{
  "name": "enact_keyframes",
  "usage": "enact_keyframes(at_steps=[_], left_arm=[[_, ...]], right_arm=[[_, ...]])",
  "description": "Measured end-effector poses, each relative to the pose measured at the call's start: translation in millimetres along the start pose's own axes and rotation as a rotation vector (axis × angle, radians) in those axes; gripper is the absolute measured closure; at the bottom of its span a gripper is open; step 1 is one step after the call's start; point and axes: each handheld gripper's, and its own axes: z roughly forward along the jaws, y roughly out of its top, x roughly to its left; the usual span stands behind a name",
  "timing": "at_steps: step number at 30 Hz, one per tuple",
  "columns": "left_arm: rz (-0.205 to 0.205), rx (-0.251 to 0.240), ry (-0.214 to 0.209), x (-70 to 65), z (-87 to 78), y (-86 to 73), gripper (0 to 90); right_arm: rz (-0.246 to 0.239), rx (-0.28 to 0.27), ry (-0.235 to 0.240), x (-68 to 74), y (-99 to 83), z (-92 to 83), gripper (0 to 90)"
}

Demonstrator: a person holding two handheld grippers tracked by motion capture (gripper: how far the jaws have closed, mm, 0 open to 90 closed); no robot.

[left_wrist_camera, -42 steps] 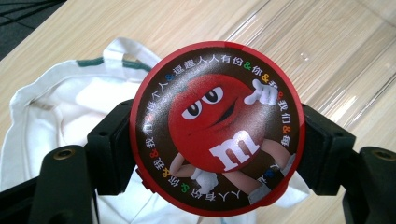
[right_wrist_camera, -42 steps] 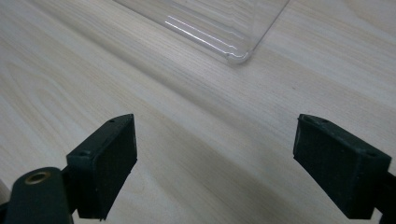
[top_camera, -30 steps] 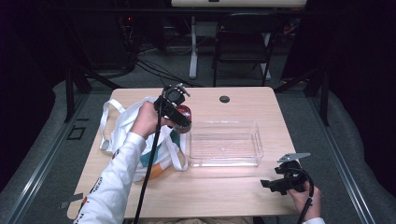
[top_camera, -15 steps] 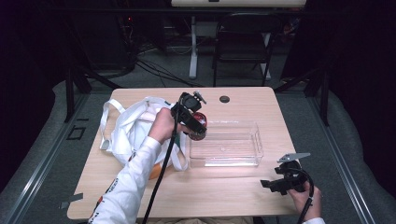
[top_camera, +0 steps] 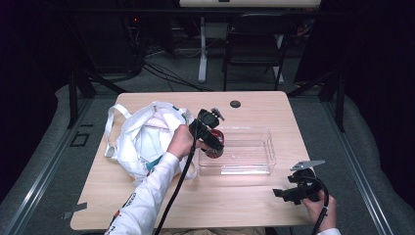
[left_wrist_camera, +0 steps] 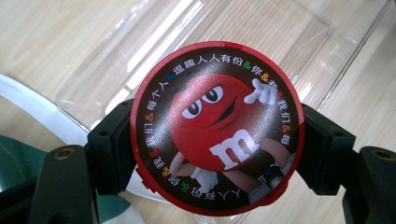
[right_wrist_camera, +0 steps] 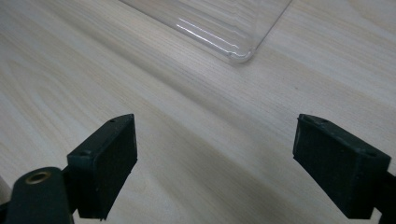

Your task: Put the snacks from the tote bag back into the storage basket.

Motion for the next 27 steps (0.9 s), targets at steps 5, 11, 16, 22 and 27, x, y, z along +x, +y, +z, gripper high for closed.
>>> enact_keyframes(at_steps=[5, 11, 16, 22, 27], left_arm=[[-0.016, 0.019, -0.012, 0.7, 10.8, -4.8, 25.7], [-0.021, 0.035, -0.02, 1.0, 18.6, -8.7, 25.7], [-0.025, 0.046, -0.022, 1.7, 25.7, -11.6, 25.7], [-0.031, 0.057, -0.029, 2.3, 32.4, -14.7, 25.7], [-0.041, 0.07, -0.036, 4.7, 37.6, -18.8, 25.7]], right_arm=[[0.005, -0.005, 0.002, 0.6, 0.1, 0.5, 13.5], [0.012, -0.006, 0.004, 1.1, 0.2, 0.8, 13.5], [0.011, -0.005, 0.004, 1.1, 0.2, 0.8, 13.5], [0.013, -0.006, 0.005, -0.3, 0.5, 1.5, 13.5], [0.006, -0.006, 0.011, -0.8, 2.0, 3.5, 13.5]])
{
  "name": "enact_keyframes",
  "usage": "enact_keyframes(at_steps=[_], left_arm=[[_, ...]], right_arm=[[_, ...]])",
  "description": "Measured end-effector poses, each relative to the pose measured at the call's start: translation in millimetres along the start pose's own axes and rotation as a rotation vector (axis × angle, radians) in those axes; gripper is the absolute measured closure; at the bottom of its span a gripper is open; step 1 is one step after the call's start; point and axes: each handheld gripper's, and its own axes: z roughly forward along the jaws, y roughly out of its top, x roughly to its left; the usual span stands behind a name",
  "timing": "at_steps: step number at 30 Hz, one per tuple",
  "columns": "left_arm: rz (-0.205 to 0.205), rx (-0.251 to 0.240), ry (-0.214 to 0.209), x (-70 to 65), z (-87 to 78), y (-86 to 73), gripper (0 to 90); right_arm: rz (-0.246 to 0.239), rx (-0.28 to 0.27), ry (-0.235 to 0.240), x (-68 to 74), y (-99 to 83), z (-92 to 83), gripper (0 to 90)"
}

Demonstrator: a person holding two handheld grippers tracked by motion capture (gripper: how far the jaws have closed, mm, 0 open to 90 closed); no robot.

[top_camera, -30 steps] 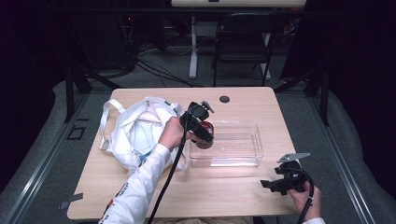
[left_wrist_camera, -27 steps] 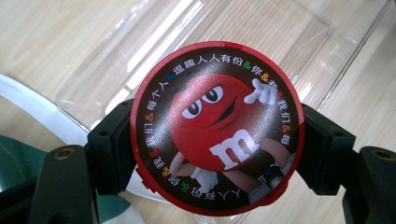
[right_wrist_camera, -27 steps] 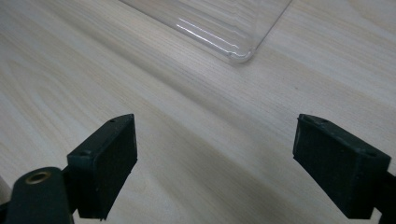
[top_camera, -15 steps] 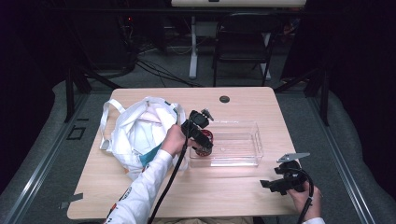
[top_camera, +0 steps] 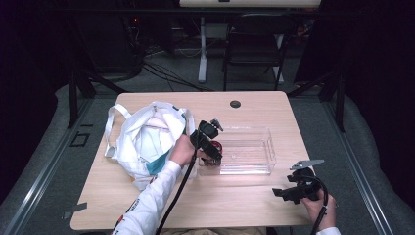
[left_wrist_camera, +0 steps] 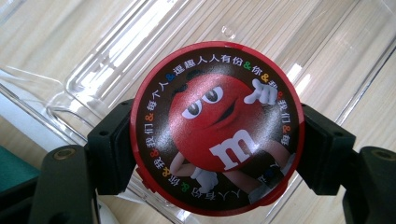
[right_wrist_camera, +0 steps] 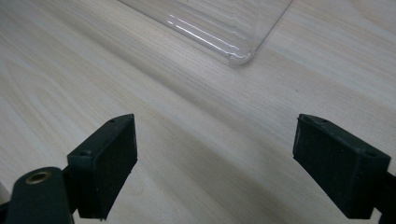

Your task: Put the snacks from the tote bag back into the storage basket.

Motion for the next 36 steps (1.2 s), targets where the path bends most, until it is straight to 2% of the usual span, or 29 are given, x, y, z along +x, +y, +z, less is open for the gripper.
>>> enact_keyframes(at_steps=[7, 24, 30, 36], left_arm=[[-0.011, 0.012, 0.009, -0.2, 3.8, -2.3, 25.7], [0.005, 0.047, 0.021, -0.5, 12.6, -1.3, 25.6], [0.002, 0.042, 0.023, -1.2, 15.7, -1.4, 25.6], [0.028, 0.068, 0.043, -3.9, 15.7, -2.2, 25.5]], right_arm=[[-0.003, -0.001, 0.0, 2.2, -0.5, -1.5, 13.6], [0.003, -0.009, -0.005, 3.3, -4.0, -6.5, 13.6], [-0.001, -0.009, -0.011, 3.3, -3.8, -5.2, 13.6], [-0.003, -0.009, -0.009, 3.4, -3.7, -5.7, 13.6]])
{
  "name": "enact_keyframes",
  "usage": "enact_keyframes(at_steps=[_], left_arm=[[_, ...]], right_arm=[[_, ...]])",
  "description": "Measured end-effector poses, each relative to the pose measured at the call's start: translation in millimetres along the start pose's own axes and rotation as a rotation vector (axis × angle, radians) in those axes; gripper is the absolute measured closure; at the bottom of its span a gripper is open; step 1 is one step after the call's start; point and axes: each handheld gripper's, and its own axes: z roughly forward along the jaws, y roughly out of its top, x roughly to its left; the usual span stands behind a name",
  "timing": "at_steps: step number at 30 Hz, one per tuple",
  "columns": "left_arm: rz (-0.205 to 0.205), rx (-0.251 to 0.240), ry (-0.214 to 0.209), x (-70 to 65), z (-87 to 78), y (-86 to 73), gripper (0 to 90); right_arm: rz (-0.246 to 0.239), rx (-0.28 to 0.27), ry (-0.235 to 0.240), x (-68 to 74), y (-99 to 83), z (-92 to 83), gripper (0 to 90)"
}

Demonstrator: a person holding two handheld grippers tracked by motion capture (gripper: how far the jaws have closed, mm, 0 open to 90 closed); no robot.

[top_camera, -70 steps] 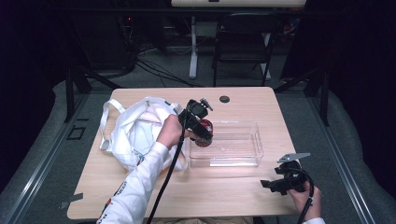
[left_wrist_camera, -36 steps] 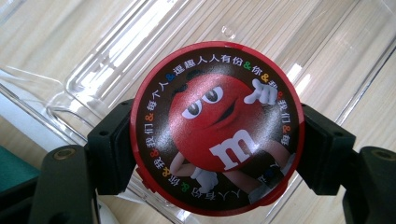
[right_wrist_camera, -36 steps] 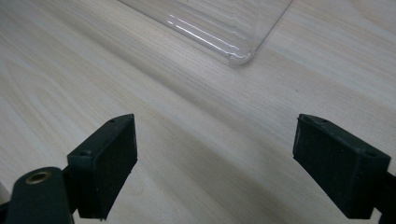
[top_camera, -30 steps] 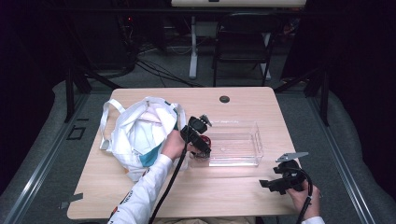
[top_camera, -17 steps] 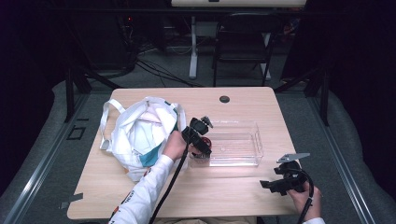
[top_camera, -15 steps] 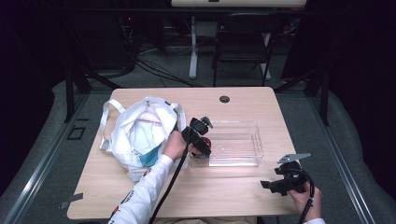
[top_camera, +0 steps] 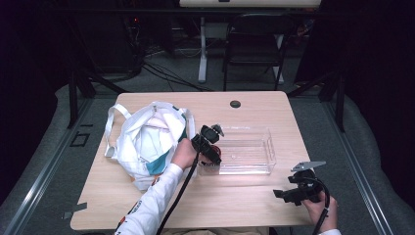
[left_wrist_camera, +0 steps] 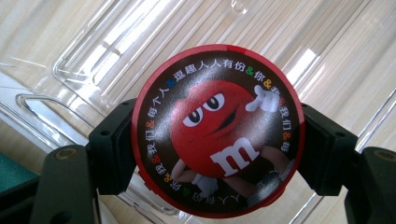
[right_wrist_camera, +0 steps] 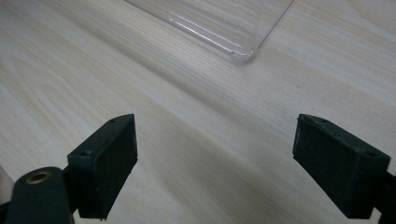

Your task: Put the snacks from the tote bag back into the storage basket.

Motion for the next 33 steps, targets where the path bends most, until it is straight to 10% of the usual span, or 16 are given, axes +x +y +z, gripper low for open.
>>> enact_keyframes(at_steps=[17, 33], left_arm=[[-0.008, -0.053, 0.011, -5.6, -11.7, 3.1, 19.0], [0.017, -0.186, 0.104, -1.8, -81.7, -2.0, 10.0]], right_arm=[[0.004, 0.002, 0.0, 0.0, 0.1, -0.5, 13.6], [0.007, -0.002, 0.0, 0.2, 0.3, -0.9, 13.6]])
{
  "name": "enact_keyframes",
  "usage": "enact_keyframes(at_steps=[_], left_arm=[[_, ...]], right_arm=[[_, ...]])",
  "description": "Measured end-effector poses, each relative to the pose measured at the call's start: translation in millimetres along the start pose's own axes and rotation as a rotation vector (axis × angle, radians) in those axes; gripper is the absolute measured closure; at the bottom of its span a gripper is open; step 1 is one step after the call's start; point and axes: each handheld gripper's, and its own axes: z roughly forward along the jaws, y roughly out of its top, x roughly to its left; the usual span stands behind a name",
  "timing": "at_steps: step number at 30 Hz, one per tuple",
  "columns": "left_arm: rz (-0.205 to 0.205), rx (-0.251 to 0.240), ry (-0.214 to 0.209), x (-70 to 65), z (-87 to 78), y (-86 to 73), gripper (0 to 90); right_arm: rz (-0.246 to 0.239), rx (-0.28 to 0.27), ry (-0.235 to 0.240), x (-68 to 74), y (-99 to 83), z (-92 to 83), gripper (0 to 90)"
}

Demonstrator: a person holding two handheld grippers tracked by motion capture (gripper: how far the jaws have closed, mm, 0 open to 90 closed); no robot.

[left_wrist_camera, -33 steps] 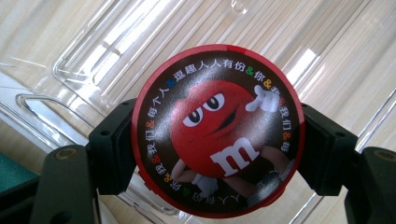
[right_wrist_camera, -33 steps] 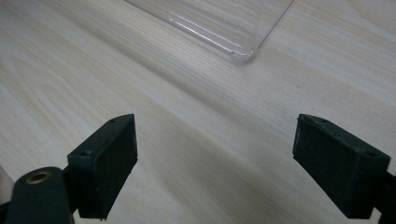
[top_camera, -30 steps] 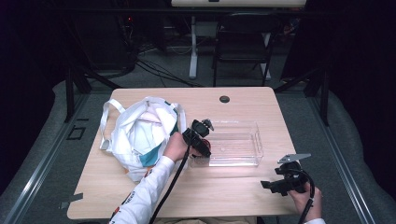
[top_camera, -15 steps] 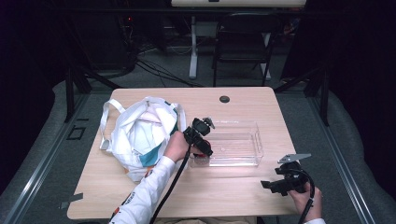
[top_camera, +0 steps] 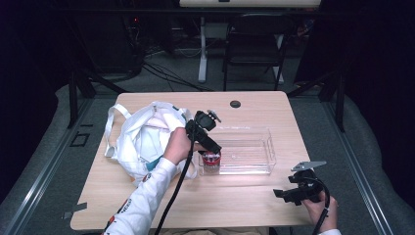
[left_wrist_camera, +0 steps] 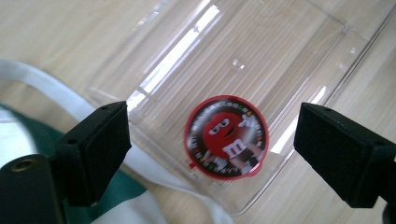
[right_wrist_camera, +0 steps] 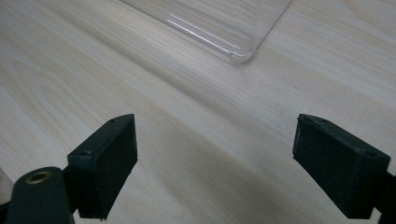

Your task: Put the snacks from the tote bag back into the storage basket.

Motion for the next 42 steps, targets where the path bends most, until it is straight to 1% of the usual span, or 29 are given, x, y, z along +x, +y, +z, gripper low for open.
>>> enact_keyframes(at_steps=[4, 5, 8, 10, 16, 19, 23, 27, 32, 36, 37, 42], left_arm=[[-0.017, -0.024, 0.042, 9.5, -18.8, -7.2, 7.6], [-0.029, -0.04, 0.053, 11.6, -22.8, -9.7, 7.0], [-0.037, -0.044, 0.067, 18.8, -34.6, -17.2, 6.2], [-0.044, -0.05, 0.084, 23.7, -41.7, -23.4, 6.0], [-0.071, -0.067, 0.119, 37.7, -59.2, -45.0, 5.0], [-0.093, -0.076, 0.145, 44.9, -67.4, -59.1, 4.4], [-0.118, -0.085, 0.167, 52.9, -75.9, -77.0, 4.0], [-0.15, -0.095, 0.201, 61.9, -84.6, -97.5, 3.7], [-0.19, -0.105, 0.232, 71.0, -92.2, -119.6, 3.5], [-0.221, -0.113, 0.25, 77.3, -94.7, -137.6, 3.3], [-0.227, -0.108, 0.247, 78.6, -95.1, -140.9, 3.3], [-0.256, -0.105, 0.265, 84.1, -96.6, -162.9, 2.8]], right_arm=[[0.001, -0.001, -0.003, -0.1, 0.1, 0.1, 13.6], [0.002, -0.003, 0.0, -0.1, 0.1, 0.2, 13.6], [0.002, -0.003, -0.002, 0.0, 0.2, 0.2, 13.6], [0.003, -0.003, -0.002, 0.0, 0.3, 0.3, 13.6], [0.004, -0.003, -0.005, 0.0, 0.4, -0.1, 13.6], [0.008, -0.005, -0.01, 0.3, 0.2, -0.3, 13.6], [0.004, -0.007, -0.012, -0.1, 0.2, -0.3, 13.6], [0.008, -0.003, -0.014, 0.4, 0.3, -0.8, 13.6], [0.011, -0.007, -0.02, 0.4, 0.2, -1.5, 13.6], [0.015, -0.01, -0.023, 0.6, 0.1, -1.8, 13.6], [0.022, -0.01, -0.024, 0.9, 0.0, -2.1, 13.6], [0.019, -0.01, -0.026, 0.4, 0.1, -3.0, 13.6]])
